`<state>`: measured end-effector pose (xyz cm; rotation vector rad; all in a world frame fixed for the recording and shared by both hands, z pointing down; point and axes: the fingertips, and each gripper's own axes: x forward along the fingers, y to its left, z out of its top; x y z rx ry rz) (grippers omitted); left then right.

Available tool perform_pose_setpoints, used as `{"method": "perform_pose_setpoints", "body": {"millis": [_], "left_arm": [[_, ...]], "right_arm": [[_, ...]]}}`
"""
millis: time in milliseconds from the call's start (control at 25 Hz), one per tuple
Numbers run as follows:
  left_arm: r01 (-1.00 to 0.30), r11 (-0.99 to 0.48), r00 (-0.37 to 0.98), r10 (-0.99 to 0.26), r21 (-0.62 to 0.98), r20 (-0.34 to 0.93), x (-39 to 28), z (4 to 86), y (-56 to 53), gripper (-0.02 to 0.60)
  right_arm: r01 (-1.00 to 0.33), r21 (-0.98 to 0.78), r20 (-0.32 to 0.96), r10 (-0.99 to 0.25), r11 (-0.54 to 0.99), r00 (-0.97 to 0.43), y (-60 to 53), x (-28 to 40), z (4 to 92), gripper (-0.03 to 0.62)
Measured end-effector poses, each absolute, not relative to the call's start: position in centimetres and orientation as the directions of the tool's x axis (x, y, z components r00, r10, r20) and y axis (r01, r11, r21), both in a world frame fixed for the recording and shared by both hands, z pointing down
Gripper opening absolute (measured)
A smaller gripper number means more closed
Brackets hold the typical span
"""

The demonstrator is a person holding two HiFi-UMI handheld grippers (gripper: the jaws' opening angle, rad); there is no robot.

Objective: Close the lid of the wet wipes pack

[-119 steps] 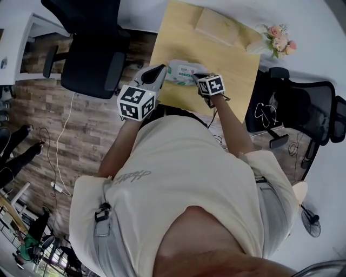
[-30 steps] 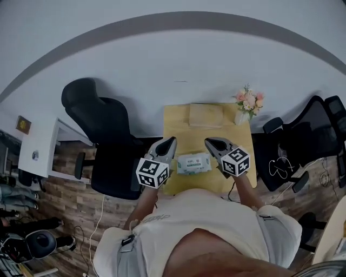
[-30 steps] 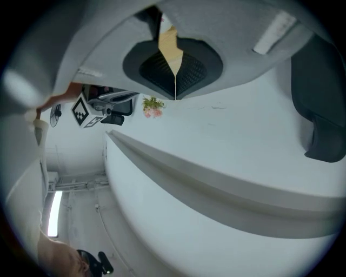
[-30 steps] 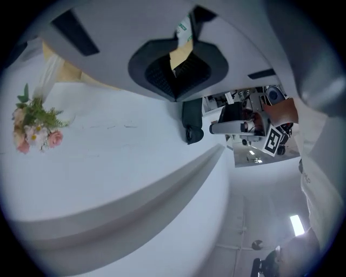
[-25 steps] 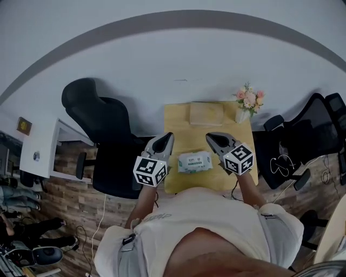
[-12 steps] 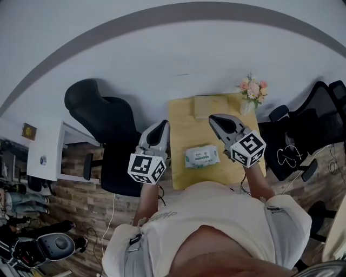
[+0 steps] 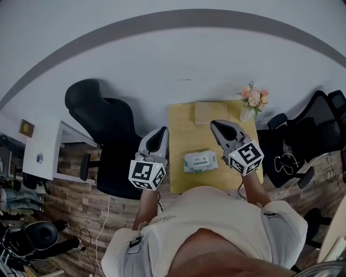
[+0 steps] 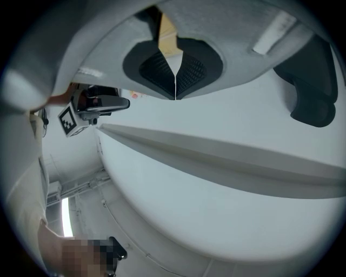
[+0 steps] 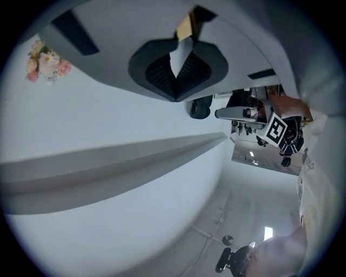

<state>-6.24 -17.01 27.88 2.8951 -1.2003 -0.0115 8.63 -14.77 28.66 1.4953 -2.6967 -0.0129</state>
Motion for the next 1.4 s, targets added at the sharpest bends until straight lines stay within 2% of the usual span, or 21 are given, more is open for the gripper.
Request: {"method": "perform_pose_setpoints", "body": {"millis": [560,1400], "left_arm": [[-0.725,-0.688,0.688,-0.719,0.04,0.1,-6.7,32.3,-17.2,0.017],[-0.695,-0.719,0.717,-0.691,0.008,0.093,-6.1,31.6,-16.1,0.017]], "right_arm": [[-0.877,0.068,-0.009,-0.879,0.475,-0.477,-14.1,9.3,28.1,0.002],[-0.873,0.025,0.007,-0.874,0.486,-0.486,-12.2,9.4,29.5,0.002]]}}
